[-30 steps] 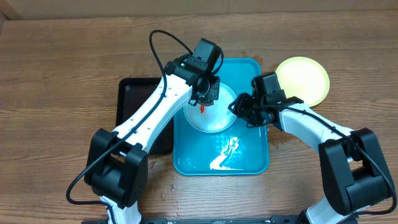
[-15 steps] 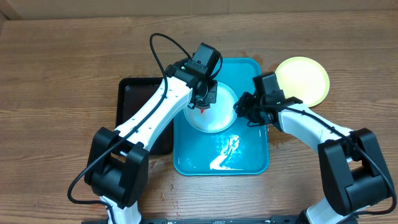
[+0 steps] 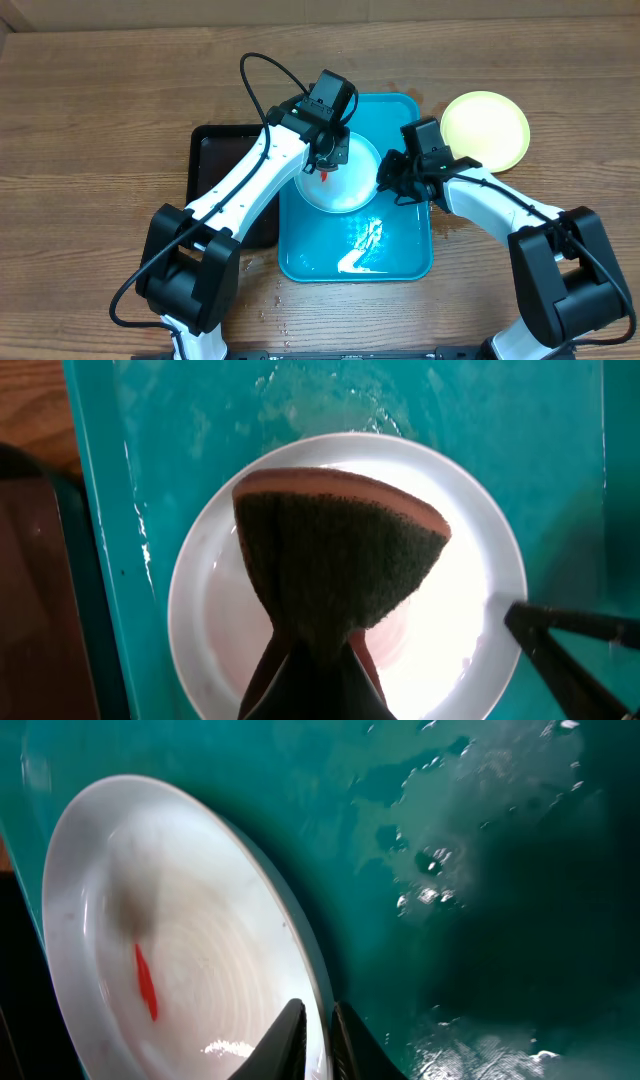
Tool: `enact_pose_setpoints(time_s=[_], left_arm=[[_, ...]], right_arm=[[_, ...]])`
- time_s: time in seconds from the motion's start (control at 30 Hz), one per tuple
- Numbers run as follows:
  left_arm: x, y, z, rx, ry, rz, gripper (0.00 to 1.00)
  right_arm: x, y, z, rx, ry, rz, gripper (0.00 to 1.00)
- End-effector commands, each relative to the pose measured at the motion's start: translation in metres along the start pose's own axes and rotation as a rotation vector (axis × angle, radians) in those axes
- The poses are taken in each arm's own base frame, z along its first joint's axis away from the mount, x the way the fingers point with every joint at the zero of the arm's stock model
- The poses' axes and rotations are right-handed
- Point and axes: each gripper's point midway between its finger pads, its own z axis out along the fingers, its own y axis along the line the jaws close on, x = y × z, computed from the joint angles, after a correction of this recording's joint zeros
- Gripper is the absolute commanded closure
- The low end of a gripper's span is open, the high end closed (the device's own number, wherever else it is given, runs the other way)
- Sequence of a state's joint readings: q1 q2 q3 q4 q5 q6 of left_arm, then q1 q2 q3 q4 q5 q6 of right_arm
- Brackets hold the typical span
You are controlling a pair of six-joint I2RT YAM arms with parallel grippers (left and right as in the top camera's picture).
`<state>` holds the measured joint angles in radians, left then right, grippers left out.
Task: Clean dirty plates on tray and stack at the side
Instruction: 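Rub the sponge across the white plate with the left gripper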
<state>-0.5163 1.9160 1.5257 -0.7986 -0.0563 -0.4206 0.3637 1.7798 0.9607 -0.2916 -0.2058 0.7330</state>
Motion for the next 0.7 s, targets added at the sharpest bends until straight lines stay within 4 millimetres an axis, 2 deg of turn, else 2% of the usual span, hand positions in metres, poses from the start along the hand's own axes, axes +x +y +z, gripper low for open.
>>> enact_pose_setpoints(time_s=[0.0,0.13,0.47,0.67], left_arm=[[-0.0001,0.0071,0.0081,-0.026,-0.003,-0.028,0.96],[0.0016,0.0074,0.0135,-0.029,0.007,-0.027,0.96],[0.0045,0.0084,0.0177,-0.035,0.021,0.017,0.96],[0.0098,0.0148,0.0173,-0.049,0.049,0.029,0.96]], right_arm=[[0.0134,0.0045,0.0065,0.006,0.022,-0.028,0.88],[0.0208,0.0112,0.008,-0.002,0.033,-0.027,0.88],[0.0119,0.0103,0.0084,0.012,-0.014,-0.029,0.81],[0.0131,0.0089,0.0094,0.016,-0.009,-0.027,0.92]])
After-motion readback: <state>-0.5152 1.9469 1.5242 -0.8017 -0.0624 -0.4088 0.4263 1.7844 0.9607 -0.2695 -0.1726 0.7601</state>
